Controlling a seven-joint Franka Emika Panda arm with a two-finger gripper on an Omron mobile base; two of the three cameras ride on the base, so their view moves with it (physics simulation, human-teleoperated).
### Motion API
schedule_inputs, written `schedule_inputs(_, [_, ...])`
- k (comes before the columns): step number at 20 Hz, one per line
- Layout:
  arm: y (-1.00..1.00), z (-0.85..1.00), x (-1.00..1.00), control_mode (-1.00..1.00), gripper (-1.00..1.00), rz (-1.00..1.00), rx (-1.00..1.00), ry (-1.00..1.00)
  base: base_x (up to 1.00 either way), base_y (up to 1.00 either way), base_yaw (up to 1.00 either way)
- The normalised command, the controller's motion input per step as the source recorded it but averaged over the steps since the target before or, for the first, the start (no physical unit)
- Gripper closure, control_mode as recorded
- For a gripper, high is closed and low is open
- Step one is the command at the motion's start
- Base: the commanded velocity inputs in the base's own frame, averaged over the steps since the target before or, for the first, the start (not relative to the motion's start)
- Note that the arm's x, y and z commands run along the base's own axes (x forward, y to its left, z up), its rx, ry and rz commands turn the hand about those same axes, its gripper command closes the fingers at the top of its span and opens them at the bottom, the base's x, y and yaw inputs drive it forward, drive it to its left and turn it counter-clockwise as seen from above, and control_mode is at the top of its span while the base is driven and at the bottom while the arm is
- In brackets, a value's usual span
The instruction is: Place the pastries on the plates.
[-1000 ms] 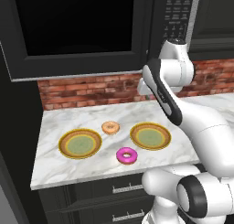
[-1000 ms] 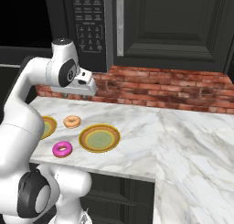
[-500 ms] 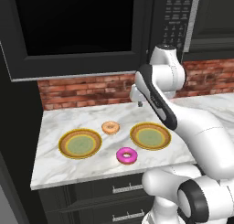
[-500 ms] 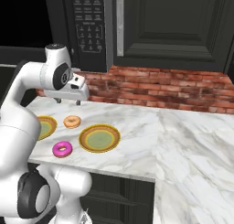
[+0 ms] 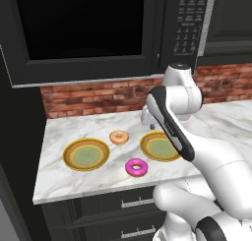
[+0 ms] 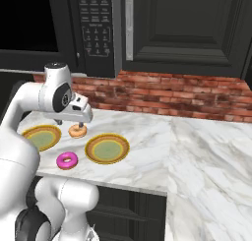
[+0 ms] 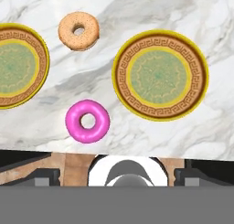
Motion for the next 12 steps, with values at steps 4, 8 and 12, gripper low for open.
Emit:
schedule_inputs(4, [0.16, -0.36, -0.06, -1.00, -1.00, 0.00, 0.00, 0.01, 0.00, 0.00, 0.00])
schedule_inputs(8, [0.12, -0.41, 0.00, -1.00, -1.00, 0.00, 0.00, 0.01, 0.00, 0.00, 0.00])
schedule_inputs(12, [0.03, -0.25, 0.00, -1.00, -1.00, 0.00, 0.00, 0.10, 0.00, 0.00, 0.00])
